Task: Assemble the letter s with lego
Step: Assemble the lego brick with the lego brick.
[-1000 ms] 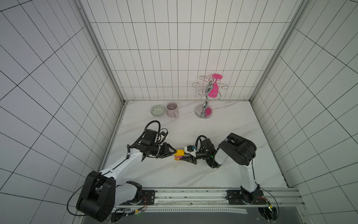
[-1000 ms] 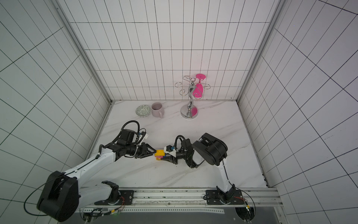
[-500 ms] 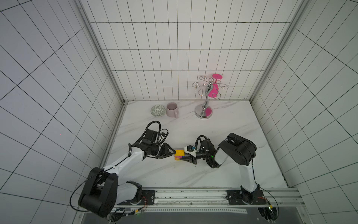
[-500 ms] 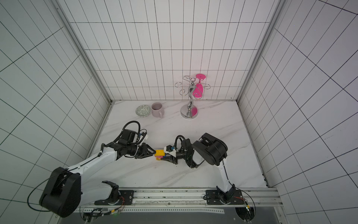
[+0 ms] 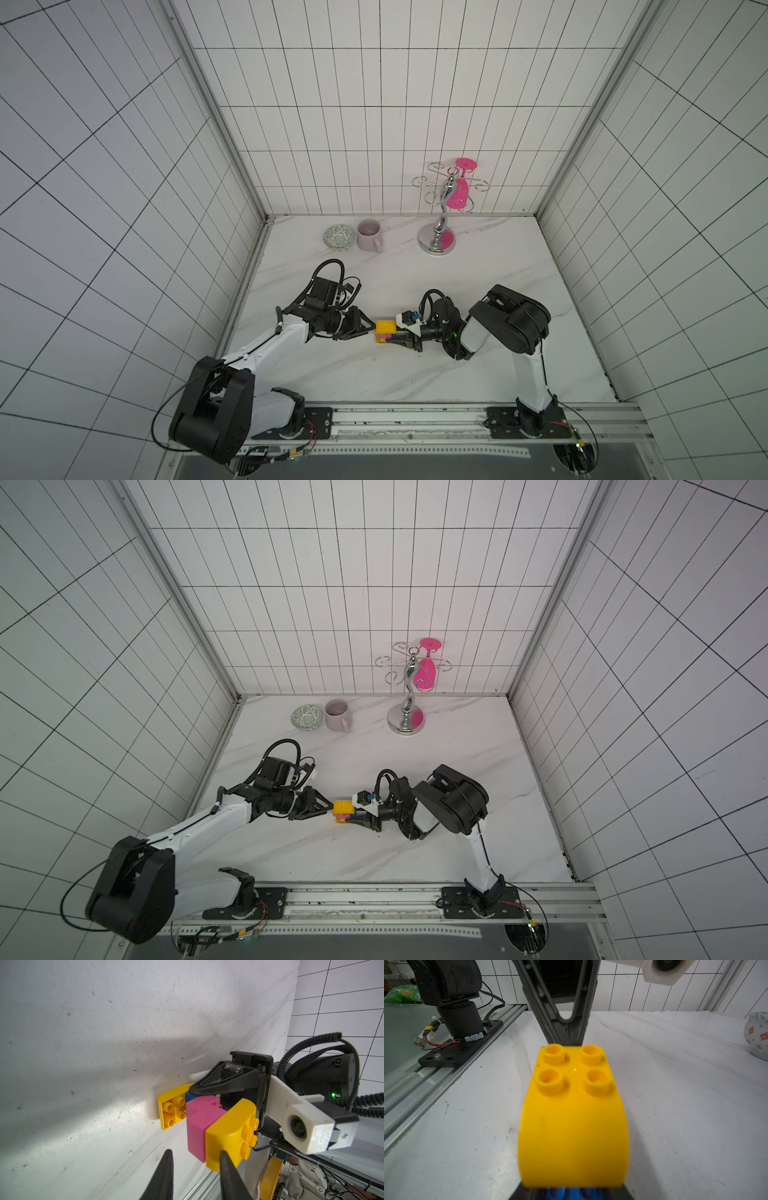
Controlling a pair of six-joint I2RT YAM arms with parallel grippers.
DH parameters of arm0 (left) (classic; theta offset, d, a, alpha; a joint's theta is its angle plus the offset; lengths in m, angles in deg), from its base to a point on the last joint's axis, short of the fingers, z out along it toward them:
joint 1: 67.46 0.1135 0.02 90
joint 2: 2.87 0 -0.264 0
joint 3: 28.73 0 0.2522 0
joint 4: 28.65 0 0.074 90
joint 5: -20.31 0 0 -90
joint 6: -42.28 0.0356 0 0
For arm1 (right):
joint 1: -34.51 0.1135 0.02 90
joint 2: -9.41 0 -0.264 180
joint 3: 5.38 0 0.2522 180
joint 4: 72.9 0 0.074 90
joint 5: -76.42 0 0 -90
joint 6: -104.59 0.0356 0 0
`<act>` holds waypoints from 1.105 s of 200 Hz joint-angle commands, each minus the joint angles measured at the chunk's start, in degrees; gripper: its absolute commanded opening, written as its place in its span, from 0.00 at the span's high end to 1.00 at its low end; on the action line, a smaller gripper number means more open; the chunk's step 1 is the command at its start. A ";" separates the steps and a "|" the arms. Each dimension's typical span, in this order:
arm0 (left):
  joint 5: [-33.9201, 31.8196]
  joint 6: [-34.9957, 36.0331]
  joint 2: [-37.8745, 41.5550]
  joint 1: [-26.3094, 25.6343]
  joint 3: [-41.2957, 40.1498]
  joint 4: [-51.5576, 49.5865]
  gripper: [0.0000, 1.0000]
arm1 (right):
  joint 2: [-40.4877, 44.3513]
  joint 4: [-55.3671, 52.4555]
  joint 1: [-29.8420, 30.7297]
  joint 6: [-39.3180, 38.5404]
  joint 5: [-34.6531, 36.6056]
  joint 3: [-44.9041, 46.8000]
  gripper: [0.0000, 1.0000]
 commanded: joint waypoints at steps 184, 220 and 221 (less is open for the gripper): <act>-0.46 4.35 -4.29 -1.46 3.87 -2.38 0.55 | -0.18 -0.16 -0.54 -0.49 1.13 0.59 0.81; -1.34 4.08 -4.20 -1.41 3.84 -2.90 0.59 | -0.39 0.29 -0.62 -0.36 1.33 0.54 0.81; -1.33 4.08 -4.18 -1.44 3.84 -2.91 0.59 | -0.40 0.34 -0.62 -0.36 1.29 0.54 0.81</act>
